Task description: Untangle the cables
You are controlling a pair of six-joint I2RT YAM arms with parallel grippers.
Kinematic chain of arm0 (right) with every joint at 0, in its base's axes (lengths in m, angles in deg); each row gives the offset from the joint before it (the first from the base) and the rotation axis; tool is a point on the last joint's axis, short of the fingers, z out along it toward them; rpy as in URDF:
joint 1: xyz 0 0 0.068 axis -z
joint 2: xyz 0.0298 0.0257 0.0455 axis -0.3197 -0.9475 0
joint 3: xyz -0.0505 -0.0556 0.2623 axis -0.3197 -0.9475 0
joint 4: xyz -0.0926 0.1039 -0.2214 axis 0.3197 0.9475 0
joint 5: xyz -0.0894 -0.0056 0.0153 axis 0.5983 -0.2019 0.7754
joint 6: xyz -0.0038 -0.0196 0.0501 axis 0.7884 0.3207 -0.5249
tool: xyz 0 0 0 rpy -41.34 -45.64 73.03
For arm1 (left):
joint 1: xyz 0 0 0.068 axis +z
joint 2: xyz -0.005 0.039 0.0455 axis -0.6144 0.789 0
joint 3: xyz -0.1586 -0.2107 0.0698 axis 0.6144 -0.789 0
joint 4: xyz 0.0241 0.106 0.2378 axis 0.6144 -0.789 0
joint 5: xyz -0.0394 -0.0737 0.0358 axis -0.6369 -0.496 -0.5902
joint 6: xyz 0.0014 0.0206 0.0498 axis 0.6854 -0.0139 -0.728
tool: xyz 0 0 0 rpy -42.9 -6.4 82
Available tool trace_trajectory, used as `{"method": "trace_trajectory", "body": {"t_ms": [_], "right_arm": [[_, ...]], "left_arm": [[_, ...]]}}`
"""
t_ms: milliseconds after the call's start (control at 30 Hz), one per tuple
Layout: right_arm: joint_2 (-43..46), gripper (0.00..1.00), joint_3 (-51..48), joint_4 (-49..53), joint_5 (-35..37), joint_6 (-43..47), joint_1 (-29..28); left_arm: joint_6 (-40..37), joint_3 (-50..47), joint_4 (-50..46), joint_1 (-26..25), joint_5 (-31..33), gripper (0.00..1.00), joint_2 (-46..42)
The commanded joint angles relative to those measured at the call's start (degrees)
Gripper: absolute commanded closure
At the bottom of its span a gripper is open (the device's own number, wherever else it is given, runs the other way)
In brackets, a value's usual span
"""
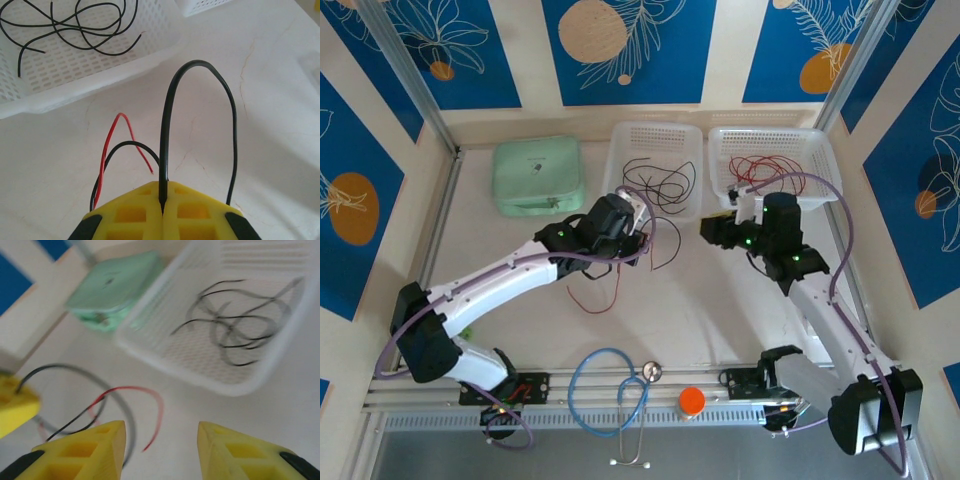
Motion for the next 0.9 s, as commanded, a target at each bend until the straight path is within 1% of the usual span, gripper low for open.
{"method": "trace_trajectory", "body": {"t_ms": [0, 67, 167, 300, 467, 600, 700, 800, 867], "right_arm": [[-1.0, 0.57, 1.4, 2.2, -5.3, -2.0, -3.4], [-2.5, 0.56, 2.3, 4.8, -1.6, -6.5, -6.8], [-3.8, 0.56, 1.9, 5.2, 2.8, -13.0, -10.4], [-5.2, 0.56, 1.1, 2.8, 5.5, -18.9, -12.7], [-8.3, 0.57, 2.3, 6.0, 12.4, -20.2, -14.5], [-9.1, 0.59, 2.1, 5.4, 14.5, -20.7, -14.5], [-9.7, 0.66, 2.6, 4.9, 15.5, -20.8, -14.5], [-10.4, 0.81, 4.2, 5.4, 17.1, -19.7, -14.4], [-10.5, 0.92, 6.0, 6.8, 18.7, -18.4, -14.0]], "left_arm": [[-0.4, 0.9, -1.1, -0.4, -0.3, 1.0, -2.2], [-0.2, 0.4, -0.6, -0.4, -0.5, 1.0, -2.8], [0.2, -0.3, 0.3, -0.5, -0.9, 1.0, -3.4], [0.3, -0.6, 0.5, -0.5, -1.2, 1.0, -3.9], [0.5, -1.4, 0.7, -0.4, -1.1, 1.0, -5.3], [0.6, -2.2, 0.8, -0.5, -0.8, 1.0, -6.8], [0.6, -2.4, 0.6, -0.5, -0.6, 1.0, -7.7], [0.9, -2.8, 0.6, -0.5, -0.7, 1.0, -8.6], [1.0, -3.4, 0.7, -0.5, -0.5, 1.0, -9.4]]}}
